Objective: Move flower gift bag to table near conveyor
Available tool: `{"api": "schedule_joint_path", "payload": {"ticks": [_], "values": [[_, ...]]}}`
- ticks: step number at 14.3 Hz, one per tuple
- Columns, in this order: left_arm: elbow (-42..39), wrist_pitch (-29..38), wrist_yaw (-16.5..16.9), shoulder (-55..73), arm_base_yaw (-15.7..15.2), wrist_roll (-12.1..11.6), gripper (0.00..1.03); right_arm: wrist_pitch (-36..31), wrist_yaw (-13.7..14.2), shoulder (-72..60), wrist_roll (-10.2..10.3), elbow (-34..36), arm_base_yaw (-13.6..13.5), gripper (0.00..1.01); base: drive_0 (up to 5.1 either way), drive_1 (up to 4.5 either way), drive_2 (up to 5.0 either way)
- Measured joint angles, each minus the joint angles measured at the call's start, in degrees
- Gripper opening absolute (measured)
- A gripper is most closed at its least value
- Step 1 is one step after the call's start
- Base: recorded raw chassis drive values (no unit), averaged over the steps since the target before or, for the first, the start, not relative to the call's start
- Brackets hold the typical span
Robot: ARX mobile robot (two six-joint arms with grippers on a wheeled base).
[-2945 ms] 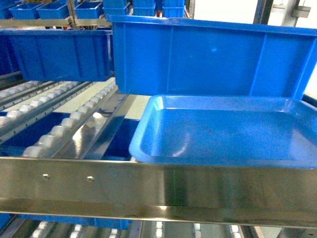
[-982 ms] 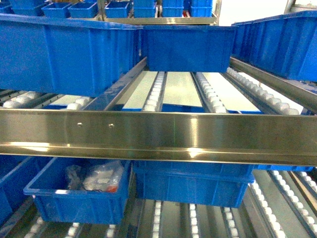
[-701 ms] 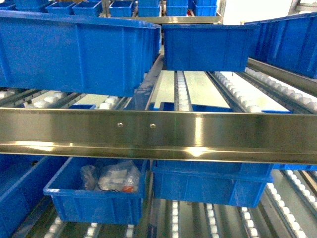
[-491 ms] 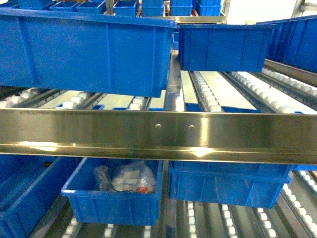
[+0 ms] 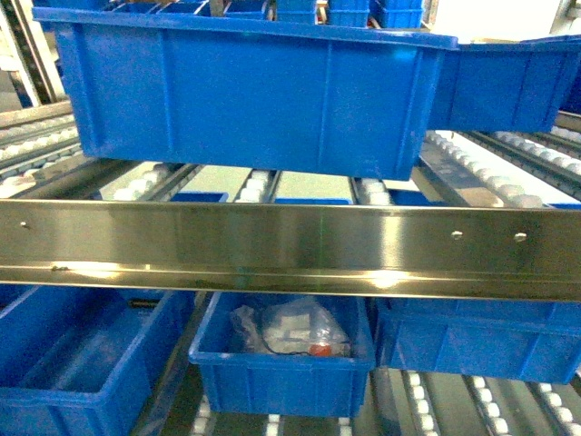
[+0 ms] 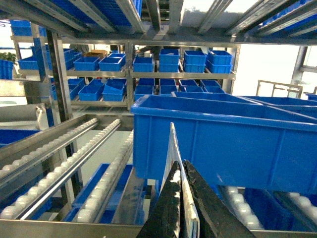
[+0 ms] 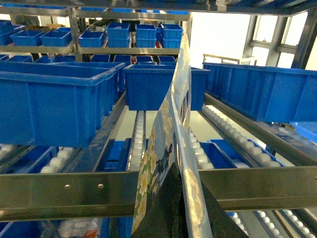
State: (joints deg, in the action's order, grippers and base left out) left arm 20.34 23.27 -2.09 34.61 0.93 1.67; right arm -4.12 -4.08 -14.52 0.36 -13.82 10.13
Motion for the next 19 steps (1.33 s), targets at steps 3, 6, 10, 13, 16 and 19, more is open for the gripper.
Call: {"api": "schedule_joint_path", "payload": {"ticks": [3, 6, 10, 13, 16, 19], "values": [[0.0, -0.1, 0.0, 0.1, 0.0, 0.0, 0.02, 0.0, 0.0, -0.1, 0.0, 0.0, 0.0, 0.02, -5.0, 2.45, 2.4], [0.0, -0.1, 0.0, 0.1, 0.0, 0.0, 0.02, 0.1, 0.0, 0.0, 0.0, 0.0, 0.0, 0.02, -5.0, 2.45, 2.4], [0.0, -0.1, 0.0, 0.0, 0.0, 0.0, 0.02, 0.0, 0.0, 0.0, 0.0, 0.0, 0.0, 0.02, -5.0, 2.45, 2.4], [0.0, -0.1, 0.0, 0.0, 0.0, 0.0, 0.02, 0.1, 0.0, 0.0, 0.0, 0.0, 0.0, 0.02, -5.0, 2.45, 2.4], [0.0, -0.1, 0.0, 0.0, 0.0, 0.0, 0.02, 0.0, 0.0, 0.0, 0.0, 0.0, 0.0, 0.02, -5.0, 2.45, 2.4], [0.0, -0.1, 0.0, 0.0, 0.0, 0.0, 0.02, 0.1, 0.0, 0.0, 0.0, 0.0, 0.0, 0.02, -5.0, 2.45, 2.4]]}}
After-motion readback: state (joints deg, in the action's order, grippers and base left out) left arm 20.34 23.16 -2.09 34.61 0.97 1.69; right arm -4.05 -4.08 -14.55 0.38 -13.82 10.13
